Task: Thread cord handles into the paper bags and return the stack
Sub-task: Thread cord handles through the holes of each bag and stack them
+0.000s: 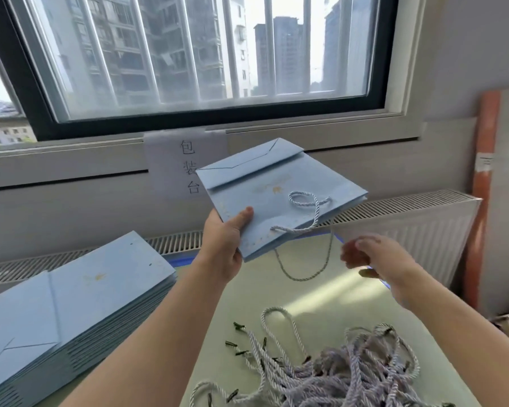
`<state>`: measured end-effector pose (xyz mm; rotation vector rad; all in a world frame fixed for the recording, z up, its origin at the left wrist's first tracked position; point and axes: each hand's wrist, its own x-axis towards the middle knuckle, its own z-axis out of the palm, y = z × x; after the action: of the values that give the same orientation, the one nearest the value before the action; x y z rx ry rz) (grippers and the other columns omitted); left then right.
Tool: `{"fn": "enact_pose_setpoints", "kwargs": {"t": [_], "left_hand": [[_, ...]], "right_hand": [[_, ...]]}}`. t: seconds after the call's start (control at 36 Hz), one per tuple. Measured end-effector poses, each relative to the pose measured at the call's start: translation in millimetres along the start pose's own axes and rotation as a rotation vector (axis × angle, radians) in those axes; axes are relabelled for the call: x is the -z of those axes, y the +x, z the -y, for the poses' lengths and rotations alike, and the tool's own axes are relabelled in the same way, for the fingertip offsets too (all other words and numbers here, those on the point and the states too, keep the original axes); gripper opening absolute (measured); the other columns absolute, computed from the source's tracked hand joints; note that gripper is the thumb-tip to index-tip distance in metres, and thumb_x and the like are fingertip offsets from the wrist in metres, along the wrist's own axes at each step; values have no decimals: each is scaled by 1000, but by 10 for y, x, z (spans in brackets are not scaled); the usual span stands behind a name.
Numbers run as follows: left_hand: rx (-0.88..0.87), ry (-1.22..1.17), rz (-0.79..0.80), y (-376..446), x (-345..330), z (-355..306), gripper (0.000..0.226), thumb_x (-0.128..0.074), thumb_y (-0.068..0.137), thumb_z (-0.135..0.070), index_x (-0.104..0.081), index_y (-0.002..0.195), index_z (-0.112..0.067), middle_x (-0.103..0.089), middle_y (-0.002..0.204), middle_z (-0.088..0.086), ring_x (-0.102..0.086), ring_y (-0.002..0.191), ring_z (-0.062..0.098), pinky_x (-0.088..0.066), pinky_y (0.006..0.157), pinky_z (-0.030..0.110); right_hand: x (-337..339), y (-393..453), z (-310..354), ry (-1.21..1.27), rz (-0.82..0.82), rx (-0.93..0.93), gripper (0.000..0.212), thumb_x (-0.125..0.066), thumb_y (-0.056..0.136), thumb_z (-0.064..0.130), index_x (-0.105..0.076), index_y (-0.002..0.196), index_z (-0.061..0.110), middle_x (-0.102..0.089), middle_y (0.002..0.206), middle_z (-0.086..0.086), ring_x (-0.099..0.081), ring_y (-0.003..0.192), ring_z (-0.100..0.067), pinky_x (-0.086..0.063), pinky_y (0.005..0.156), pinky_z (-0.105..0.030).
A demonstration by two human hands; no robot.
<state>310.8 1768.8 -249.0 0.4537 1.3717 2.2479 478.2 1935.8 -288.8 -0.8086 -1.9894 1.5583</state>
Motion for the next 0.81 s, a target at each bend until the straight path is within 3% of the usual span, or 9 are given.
{"fn": "enact_pose_setpoints", "kwargs": {"t": [0.11, 0.17, 0.25, 0.31, 0.39, 0.5, 0.58, 0.67, 0.81], "left_hand": [[-48, 9, -10, 138, -75, 86, 36, -61, 90, -1, -50, 124, -8, -68, 108, 9, -68, 85, 24, -59, 59, 30], [-61, 27, -27, 204, -105, 118, 33, -61, 90, -2, -50, 120, -11, -67, 105, 8, -68, 86, 24, -60, 62, 33], [-51, 60, -46, 284, -119, 161, 27, -61, 91, -3, -51, 115, -12, -67, 104, 8, -68, 84, 23, -59, 63, 34], [-37, 117, -75, 333, -95, 200, 24, -62, 92, -5, -51, 110, -13, -66, 104, 8, -67, 82, 21, -57, 60, 31], [-8, 196, -116, 397, -21, 286, 26, -62, 92, -5, -49, 114, -12, -64, 107, 8, -64, 80, 19, -53, 59, 29], [78, 220, -127, 438, 90, 384, 29, -61, 93, -5, -48, 118, -10, -63, 113, 12, -64, 84, 23, -53, 64, 33], [133, 264, -83, 441, 121, 422, 31, -62, 93, -7, -50, 121, -8, -65, 113, 11, -65, 85, 22, -54, 65, 32], [148, 320, -38, 440, 123, 433, 26, -61, 92, -5, -51, 116, -10, -66, 105, 8, -66, 83, 21, -55, 66, 31], [186, 377, 60, 404, 161, 395, 23, -62, 92, -5, -54, 111, -13, -68, 109, 11, -67, 84, 24, -56, 66, 33]], "right_hand": [[126, 351, 163, 513, -82, -210, 54, -23, 101, 48, -59, 90, 9, -68, 74, -8, -60, 68, -20, -43, 55, -25], [126, 444, 220, 550, -106, -212, 64, -21, 97, 61, -57, 89, 8, -65, 78, -9, -59, 66, -22, -44, 46, -20], [65, 558, 292, 459, -279, -94, 56, -28, 95, 62, -54, 97, 13, -59, 84, -2, -56, 73, -18, -44, 58, -26], [16, 571, 340, 303, -388, 182, 34, -42, 93, 51, -55, 104, 21, -56, 93, 4, -53, 86, -14, -40, 68, -22], [-2, 433, 415, 16, -46, 475, 43, -49, 70, 25, -58, 111, 32, -58, 120, 12, -53, 108, 3, -39, 89, -14], [-18, 318, 467, -801, 302, 534, 74, -49, 76, 7, -34, 130, 56, -18, 152, 21, -6, 145, -3, 2, 118, -40], [-184, 348, 477, -1111, 381, 507, 66, -53, 85, 7, -40, 130, 54, -10, 157, 14, -2, 146, -7, 2, 118, -42], [-303, 357, 525, -1154, 411, 566, 21, -62, 87, 25, -56, 90, 45, -37, 142, 13, -31, 132, -10, -17, 108, -34], [-341, 560, 763, -827, 251, 515, 12, -68, 86, 23, -61, 76, 25, -53, 82, 10, -45, 68, -3, -37, 69, -25]]}}
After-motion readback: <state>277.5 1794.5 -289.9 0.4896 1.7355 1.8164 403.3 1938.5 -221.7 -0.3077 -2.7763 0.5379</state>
